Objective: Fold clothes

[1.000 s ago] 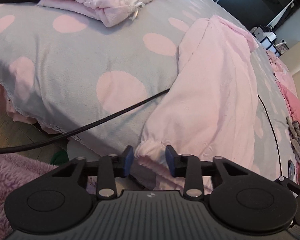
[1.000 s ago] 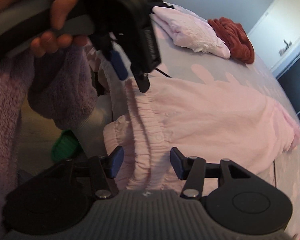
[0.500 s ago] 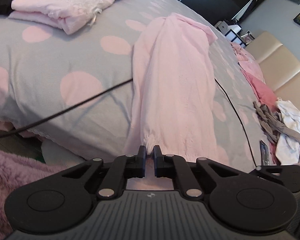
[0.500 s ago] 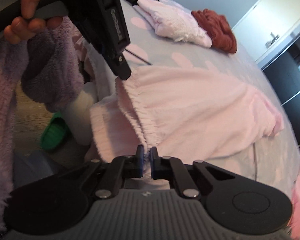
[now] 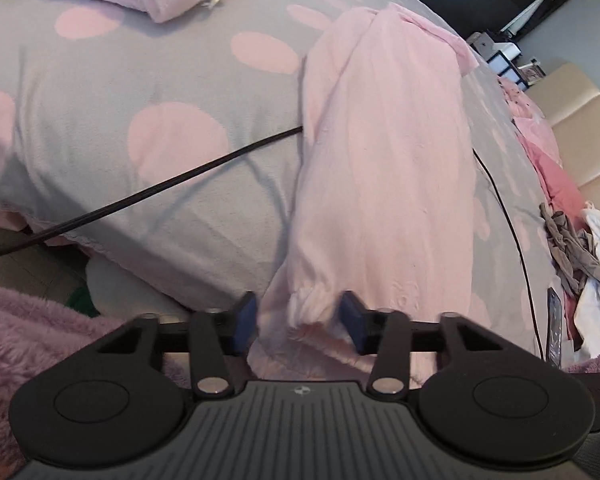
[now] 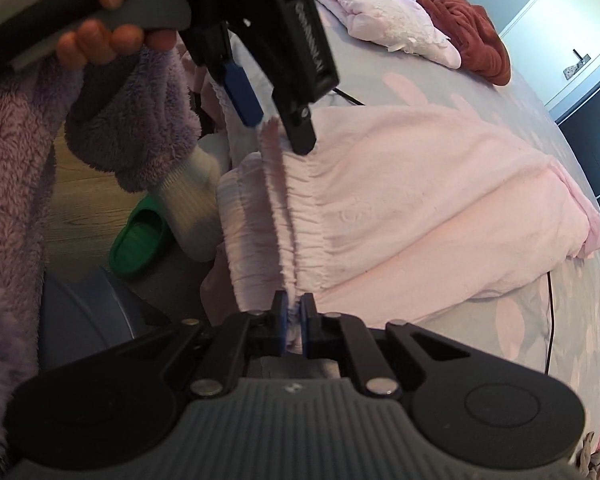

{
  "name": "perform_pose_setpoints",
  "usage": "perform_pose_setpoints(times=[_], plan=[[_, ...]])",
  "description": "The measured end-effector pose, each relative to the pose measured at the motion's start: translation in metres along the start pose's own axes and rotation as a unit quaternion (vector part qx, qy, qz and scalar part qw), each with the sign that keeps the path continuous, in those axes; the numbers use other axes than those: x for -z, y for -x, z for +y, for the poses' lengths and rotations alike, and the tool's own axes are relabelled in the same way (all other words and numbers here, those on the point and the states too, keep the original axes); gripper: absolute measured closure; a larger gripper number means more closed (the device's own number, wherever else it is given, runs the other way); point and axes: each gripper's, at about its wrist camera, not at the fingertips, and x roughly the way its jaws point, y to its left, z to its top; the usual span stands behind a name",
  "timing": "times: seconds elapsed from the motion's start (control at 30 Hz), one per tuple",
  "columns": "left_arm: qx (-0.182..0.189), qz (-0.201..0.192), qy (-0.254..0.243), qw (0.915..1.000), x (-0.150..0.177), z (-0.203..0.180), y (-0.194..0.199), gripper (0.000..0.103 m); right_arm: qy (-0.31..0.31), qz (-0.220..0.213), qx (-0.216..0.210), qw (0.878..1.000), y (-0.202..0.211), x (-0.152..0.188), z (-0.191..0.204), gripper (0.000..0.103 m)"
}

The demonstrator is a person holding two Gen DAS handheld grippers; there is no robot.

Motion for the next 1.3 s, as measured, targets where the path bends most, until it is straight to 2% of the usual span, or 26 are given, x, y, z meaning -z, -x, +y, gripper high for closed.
perform_pose_setpoints(times=[0.03, 0.07, 0.23, 0.43, 0.63, 0.73, 0.83, 0.87, 0.9, 0.97, 1.0, 1.1, 1.17, 1.2, 1.23, 1.3], plan=[[0.006, -0.005, -0.009, 0.9999, 0.0, -0.002, 0.002, 0.089, -0.003, 0.0, 0.0, 1.0, 0.0, 0.0, -0.001, 0.095], [0.012, -0.011, -0.017, 0.9997, 0.001, -0.004, 0.004, 0.096, -0.006, 0.0, 0.0, 1.0, 0.001, 0.0, -0.002, 0.095], [0.026, -0.037, -0.028, 0.9986, 0.006, -0.01, 0.032, 0.098, -0.015, -0.021, 0.008, 1.0, 0.015, -0.003, -0.005, 0.096], [-0.012, 0.003, -0.041, 0.9991, 0.02, -0.011, 0.047, 0.099, -0.004, -0.031, -0.037, 0.999, 0.031, -0.005, -0.004, 0.096], [-0.069, 0.049, -0.034, 0.9959, 0.018, 0.002, 0.013, 0.099, -0.005, -0.021, -0.059, 0.998, 0.012, -0.006, 0.0, 0.096], [-0.071, 0.063, -0.015, 0.9954, 0.014, 0.01, -0.004, 0.098, -0.006, -0.019, -0.064, 0.998, -0.003, -0.006, -0.001, 0.094], [-0.065, 0.068, 0.006, 0.9955, 0.014, 0.017, -0.006, 0.096, -0.021, -0.011, -0.075, 0.997, -0.007, -0.004, -0.005, 0.088], [-0.063, 0.067, 0.012, 0.9957, 0.014, 0.018, -0.004, 0.093, -0.033, -0.014, -0.075, 0.996, -0.005, -0.004, -0.008, 0.078], [-0.062, 0.066, 0.016, 0.9958, 0.015, 0.019, -0.002, 0.089, -0.048, -0.019, -0.074, 0.996, -0.001, -0.002, -0.013, 0.063], [-0.06, 0.064, 0.02, 0.996, 0.017, 0.018, 0.002, 0.075, -0.093, -0.026, -0.073, 0.993, 0.004, 0.002, -0.026, 0.059], [-0.058, 0.061, 0.02, 0.9963, 0.018, 0.016, 0.006, 0.071, -0.124, -0.022, -0.077, 0.989, 0.004, 0.004, -0.034, 0.059], [-0.038, 0.038, 0.013, 0.9985, 0.022, 0.009, 0.019, 0.071, -0.219, -0.004, -0.087, 0.972, 0.001, 0.015, -0.056, 0.059], [-0.018, 0.017, 0.006, 0.9997, 0.024, 0.003, 0.029, 0.071, -0.296, 0.009, -0.096, 0.95, -0.004, 0.027, -0.074, 0.059], [-0.006, 0.013, 0.0, 0.9999, 0.024, 0.001, 0.03, 0.071, -0.35, 0.015, -0.112, 0.93, -0.009, 0.036, -0.084, 0.056], [0.005, 0.02, -0.008, 0.9998, 0.023, -0.004, 0.027, 0.072, -0.408, 0.02, -0.133, 0.903, -0.015, 0.045, -0.093, 0.053], [0.002, 0.039, -0.018, 0.9991, 0.021, -0.012, 0.014, 0.075, -0.509, 0.027, -0.184, 0.841, -0.03, 0.065, -0.104, 0.051]])
